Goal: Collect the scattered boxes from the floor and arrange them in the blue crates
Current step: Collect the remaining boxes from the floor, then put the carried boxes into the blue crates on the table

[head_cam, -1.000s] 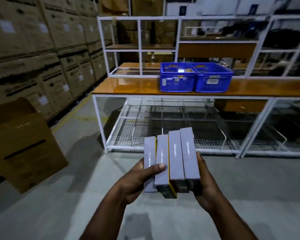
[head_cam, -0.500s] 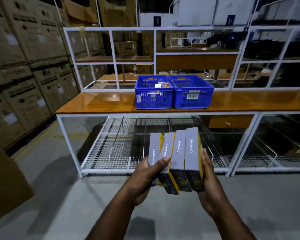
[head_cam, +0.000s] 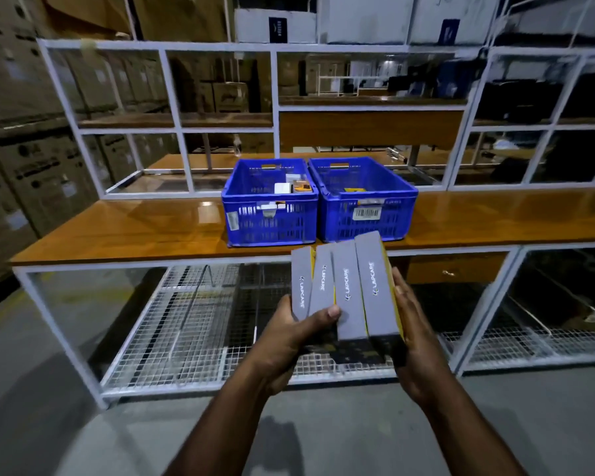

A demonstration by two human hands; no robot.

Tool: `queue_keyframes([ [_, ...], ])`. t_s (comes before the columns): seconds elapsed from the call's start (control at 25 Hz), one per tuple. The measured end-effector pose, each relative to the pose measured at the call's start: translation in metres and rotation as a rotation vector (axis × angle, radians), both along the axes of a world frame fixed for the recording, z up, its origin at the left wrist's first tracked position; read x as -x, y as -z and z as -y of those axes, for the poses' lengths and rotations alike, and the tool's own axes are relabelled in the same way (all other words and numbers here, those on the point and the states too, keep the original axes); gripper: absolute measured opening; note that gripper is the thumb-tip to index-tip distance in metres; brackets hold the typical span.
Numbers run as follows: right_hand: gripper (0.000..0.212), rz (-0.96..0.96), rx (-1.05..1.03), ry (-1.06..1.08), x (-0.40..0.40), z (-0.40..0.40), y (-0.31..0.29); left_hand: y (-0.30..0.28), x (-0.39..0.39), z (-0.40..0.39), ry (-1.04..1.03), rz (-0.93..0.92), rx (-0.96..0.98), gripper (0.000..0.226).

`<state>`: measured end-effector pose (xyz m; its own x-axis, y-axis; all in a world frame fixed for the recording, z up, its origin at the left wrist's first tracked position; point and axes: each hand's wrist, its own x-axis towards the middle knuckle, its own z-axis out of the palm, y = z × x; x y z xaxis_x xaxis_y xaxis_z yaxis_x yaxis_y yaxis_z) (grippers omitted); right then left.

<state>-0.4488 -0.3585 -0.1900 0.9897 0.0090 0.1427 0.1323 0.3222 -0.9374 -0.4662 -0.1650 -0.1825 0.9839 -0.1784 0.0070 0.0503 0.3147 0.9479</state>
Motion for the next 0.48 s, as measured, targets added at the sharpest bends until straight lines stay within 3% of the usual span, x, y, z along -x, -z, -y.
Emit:
queue_keyframes([
  [0.32, 0.046, 0.001, -0.013, 0.141, -0.191, -0.017, -0.037, -0.038, -0.198, -0.016, 0.124, 0.100, 0.029, 0.082],
  [0.48, 0.064, -0.060, 0.014, 0.140, -0.253, -0.012, -0.051, -0.054, -0.264, -0.014, 0.174, 0.142, -0.048, 0.091],
])
